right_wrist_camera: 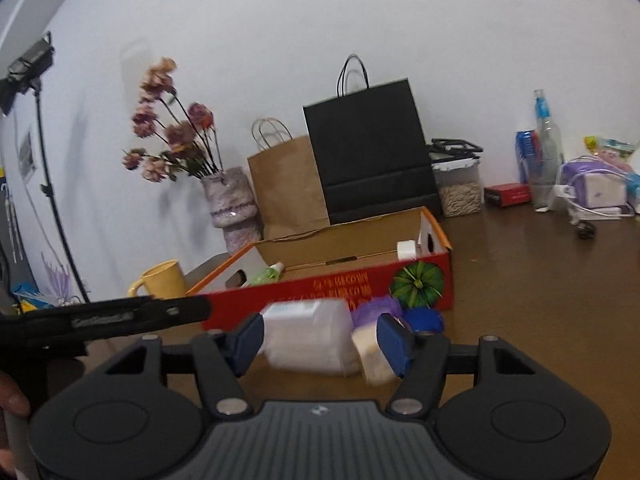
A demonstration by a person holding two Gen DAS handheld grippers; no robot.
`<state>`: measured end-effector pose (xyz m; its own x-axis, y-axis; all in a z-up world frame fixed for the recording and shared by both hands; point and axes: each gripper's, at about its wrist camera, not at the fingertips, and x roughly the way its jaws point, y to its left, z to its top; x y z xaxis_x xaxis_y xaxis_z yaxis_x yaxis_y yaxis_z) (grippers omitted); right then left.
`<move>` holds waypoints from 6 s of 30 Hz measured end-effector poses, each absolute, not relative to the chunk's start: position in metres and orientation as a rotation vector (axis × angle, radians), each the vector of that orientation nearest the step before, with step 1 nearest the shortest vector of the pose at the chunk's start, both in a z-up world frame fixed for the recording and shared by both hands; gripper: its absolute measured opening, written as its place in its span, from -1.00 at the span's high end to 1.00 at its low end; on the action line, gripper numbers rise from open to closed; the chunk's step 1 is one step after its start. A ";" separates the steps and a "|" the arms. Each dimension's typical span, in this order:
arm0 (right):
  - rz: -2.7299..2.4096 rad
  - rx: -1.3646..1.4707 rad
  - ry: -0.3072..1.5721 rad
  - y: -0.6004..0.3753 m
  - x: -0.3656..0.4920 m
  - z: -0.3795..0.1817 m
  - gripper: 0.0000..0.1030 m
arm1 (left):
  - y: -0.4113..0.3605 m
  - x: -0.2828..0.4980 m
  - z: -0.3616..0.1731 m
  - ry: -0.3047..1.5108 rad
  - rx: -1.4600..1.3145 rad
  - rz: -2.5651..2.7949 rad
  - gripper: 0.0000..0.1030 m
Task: Organize rigid objects
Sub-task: 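Grasp the white plastic container with the left tool and lift it, then carry the container into the cardboard box and open the left tool, then lift both tools out of the box back toward the table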
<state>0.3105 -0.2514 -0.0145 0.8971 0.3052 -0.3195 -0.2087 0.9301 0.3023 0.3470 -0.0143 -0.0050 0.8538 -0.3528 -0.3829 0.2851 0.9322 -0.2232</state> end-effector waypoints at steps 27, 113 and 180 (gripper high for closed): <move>0.427 0.261 0.557 -0.226 0.241 -0.047 0.51 | 0.011 0.243 -0.049 0.564 -0.313 -0.542 0.07; 0.302 0.344 0.804 -0.239 0.664 0.019 0.24 | -0.016 0.641 0.033 0.770 -0.255 -0.335 -0.43; 0.125 0.014 0.218 -0.250 0.101 -0.042 -0.79 | 0.013 0.103 -0.028 0.256 0.119 -0.170 -1.00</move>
